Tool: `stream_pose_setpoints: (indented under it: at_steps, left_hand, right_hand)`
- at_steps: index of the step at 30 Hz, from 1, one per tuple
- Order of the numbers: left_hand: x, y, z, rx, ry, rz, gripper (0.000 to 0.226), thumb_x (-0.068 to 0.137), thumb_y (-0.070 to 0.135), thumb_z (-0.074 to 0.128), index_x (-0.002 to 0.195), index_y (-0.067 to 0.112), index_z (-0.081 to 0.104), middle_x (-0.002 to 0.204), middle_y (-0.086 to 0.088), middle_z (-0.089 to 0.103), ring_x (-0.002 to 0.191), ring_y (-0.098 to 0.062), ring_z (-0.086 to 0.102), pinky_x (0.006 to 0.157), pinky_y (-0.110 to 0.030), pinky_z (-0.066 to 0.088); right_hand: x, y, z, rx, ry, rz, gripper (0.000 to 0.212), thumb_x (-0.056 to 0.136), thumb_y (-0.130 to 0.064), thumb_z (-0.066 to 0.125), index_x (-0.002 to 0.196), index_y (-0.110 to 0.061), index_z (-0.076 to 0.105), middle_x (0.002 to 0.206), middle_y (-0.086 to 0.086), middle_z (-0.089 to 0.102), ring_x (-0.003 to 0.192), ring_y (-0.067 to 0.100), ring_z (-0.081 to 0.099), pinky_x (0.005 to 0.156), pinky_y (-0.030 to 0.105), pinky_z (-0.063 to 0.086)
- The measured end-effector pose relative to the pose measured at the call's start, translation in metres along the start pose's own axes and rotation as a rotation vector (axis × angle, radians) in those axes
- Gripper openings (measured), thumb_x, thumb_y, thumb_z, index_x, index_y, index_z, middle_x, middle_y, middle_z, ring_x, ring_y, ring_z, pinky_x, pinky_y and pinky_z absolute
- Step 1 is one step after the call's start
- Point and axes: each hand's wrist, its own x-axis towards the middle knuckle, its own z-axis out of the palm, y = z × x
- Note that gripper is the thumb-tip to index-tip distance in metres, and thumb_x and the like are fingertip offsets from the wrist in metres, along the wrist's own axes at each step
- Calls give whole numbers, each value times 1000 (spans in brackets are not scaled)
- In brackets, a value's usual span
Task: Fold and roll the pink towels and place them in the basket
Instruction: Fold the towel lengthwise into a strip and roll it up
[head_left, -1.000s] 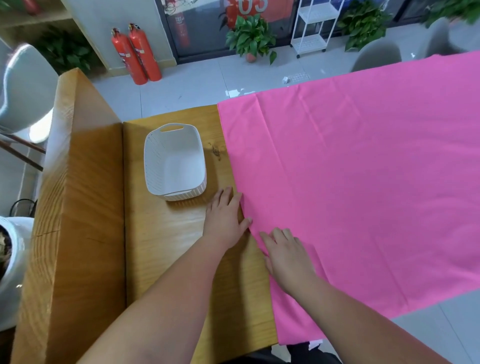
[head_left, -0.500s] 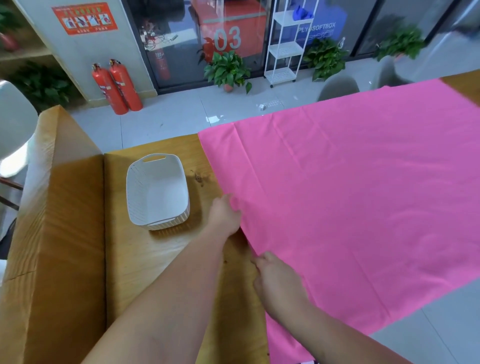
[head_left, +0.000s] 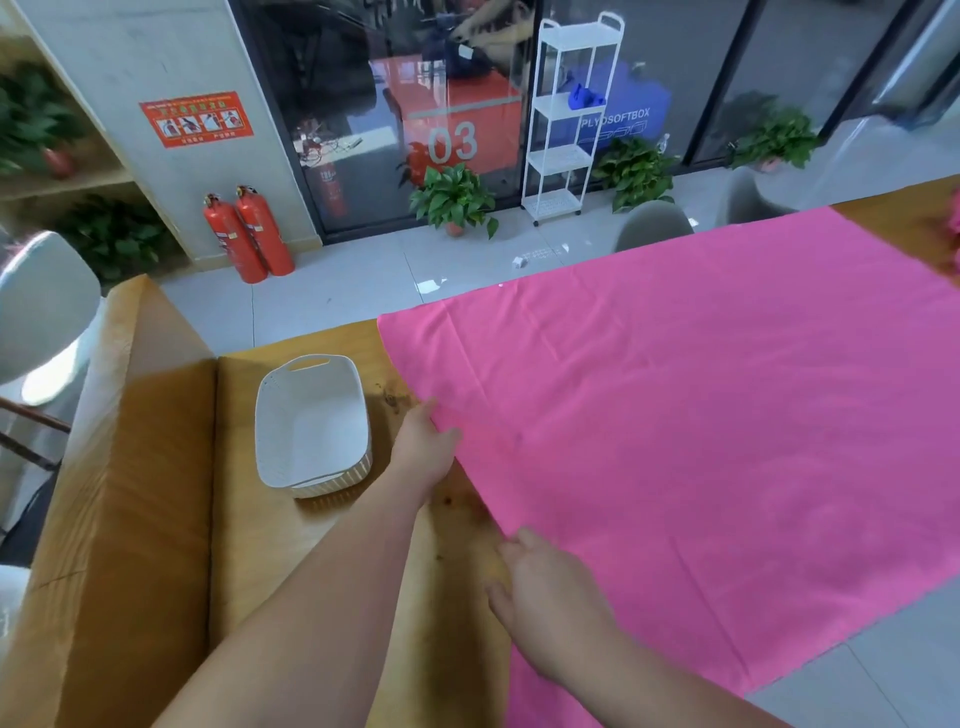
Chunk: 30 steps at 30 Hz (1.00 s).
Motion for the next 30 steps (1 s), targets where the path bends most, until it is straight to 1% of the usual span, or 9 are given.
stream_pose_setpoints:
  at_steps: [8,13,18,22,24,26,27,29,30]
  left_hand:
    - [1,88,46,-237,-82,55,62,106,30,56,164,29,33,158,4,45,133,-24,58,106,-50,55]
    - [-4,145,88,-229,-105,108,22,106,24,57,126,31,52,113,3,58,106,-27,63,92,-47,57]
    - [22,181,149,-153,-76,178,82,81,52,65,149,10,46,143,-10,55,132,-32,54,113,-56,46]
    - [2,223,194,-60,-43,190,29,92,40,63,93,15,49,91,-6,48,87,-22,49,82,-39,43]
    - [-12,245,218,-34,-29,230,29,102,33,61,84,25,40,84,6,39,76,-12,39,70,-28,34]
    - [-18,263,241,19,0,249,24,106,35,59,88,28,45,88,7,47,80,-7,44,72,-21,35]
    - [-23,272,252,34,-6,257,18,105,41,59,101,24,55,102,-2,60,94,-12,56,85,-24,43]
    - [-30,287,277,95,3,257,57,102,54,58,138,10,51,139,-21,59,129,-37,56,108,-50,44]
    - [-34,296,289,122,19,261,62,102,56,57,140,7,49,139,-21,58,131,-41,54,107,-53,43]
  right_hand:
    - [-22,57,-77,-17,255,122,56,106,-61,35,152,-29,41,147,-14,45,133,16,48,95,41,53]
    - [-26,108,-117,33,331,168,65,107,-64,28,158,-27,39,158,-12,41,141,15,44,105,39,49]
    - [-36,169,-150,73,417,164,68,106,-67,28,158,-25,42,158,-11,44,140,16,46,105,41,50]
    - [-48,222,-175,73,435,139,72,104,-70,30,159,-25,40,161,-10,40,142,18,44,107,42,49]
    - [-55,251,-188,67,438,116,74,103,-72,31,160,-24,38,162,-10,38,144,18,42,107,42,48]
    - [-62,282,-200,62,444,90,76,102,-72,32,161,-24,36,163,-10,36,145,18,41,108,42,46]
    - [-66,297,-205,64,442,74,76,102,-72,33,161,-24,35,164,-10,35,146,18,40,109,42,46]
    - [-74,326,-213,90,429,45,76,103,-71,35,163,-24,33,165,-10,32,148,16,37,112,41,44]
    - [-78,341,-217,108,423,31,76,103,-71,36,163,-24,33,166,-11,31,149,15,36,113,40,43]
